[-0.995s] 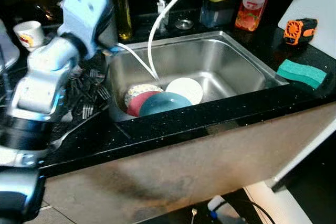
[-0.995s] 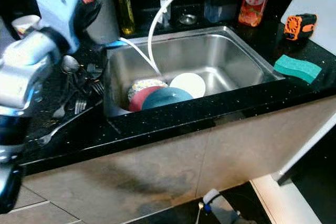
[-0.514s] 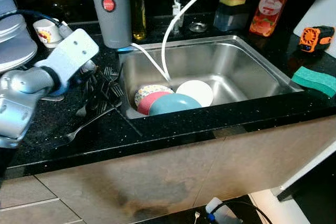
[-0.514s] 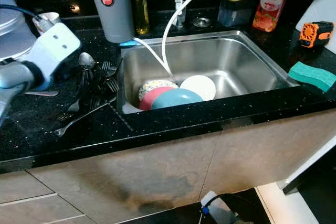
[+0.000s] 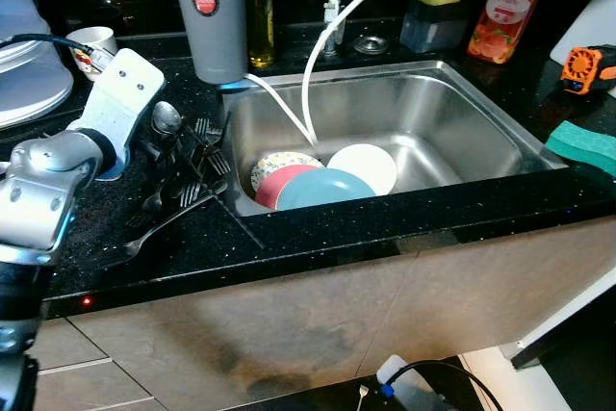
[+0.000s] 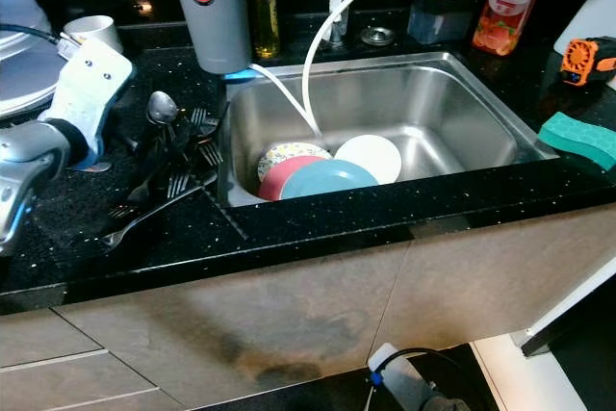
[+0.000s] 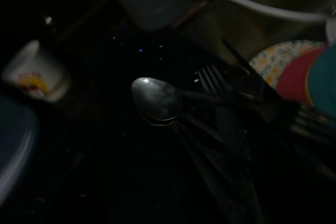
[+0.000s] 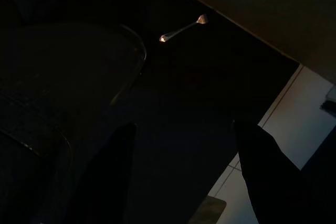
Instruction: Kitchen organization
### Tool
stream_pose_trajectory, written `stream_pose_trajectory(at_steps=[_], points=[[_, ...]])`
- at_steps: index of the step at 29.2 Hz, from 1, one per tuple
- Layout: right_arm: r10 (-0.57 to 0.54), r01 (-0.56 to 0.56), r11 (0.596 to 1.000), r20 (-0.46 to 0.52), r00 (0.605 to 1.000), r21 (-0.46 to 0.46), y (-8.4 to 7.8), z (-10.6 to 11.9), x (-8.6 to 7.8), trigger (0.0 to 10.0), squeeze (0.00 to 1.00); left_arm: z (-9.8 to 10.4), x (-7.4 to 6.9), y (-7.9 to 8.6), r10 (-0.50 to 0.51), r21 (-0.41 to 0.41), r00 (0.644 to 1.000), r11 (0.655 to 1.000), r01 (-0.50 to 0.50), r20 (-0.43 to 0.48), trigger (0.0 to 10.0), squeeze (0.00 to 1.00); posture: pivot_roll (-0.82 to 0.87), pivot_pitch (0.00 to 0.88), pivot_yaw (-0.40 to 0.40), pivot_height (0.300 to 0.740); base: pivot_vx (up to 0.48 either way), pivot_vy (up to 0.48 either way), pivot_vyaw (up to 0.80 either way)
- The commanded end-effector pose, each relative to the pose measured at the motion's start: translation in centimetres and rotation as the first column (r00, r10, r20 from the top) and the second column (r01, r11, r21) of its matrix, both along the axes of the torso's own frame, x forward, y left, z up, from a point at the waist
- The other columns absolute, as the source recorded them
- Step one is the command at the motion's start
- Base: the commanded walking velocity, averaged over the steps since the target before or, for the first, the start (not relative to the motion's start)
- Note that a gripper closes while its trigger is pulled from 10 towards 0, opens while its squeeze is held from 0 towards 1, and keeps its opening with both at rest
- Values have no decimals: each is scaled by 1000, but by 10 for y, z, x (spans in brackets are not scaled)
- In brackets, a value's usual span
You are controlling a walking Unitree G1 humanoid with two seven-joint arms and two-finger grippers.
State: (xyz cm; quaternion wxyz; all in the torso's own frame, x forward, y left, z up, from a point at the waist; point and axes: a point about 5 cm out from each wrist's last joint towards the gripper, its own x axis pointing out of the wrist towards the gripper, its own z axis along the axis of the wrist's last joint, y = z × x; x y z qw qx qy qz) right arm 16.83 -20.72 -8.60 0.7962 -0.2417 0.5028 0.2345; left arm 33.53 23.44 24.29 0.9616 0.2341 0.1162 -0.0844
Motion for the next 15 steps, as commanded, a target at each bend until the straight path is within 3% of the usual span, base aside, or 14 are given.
stream_pose_trajectory(at_steps=[1,15], points=[[-2,2,1000,-8,1000,1,0,-1,-2,10000,0,-10,3,1,34,-52,999,998,-36,-38,10000,0,44,0,26,740,0,0,0],[-4,4,1000,-10,1000,0,0,-1,-3,10000,0,-32,34,-22,66,-207,996,975,-75,-52,10000,0,27,0,29,740,0,0,0]])
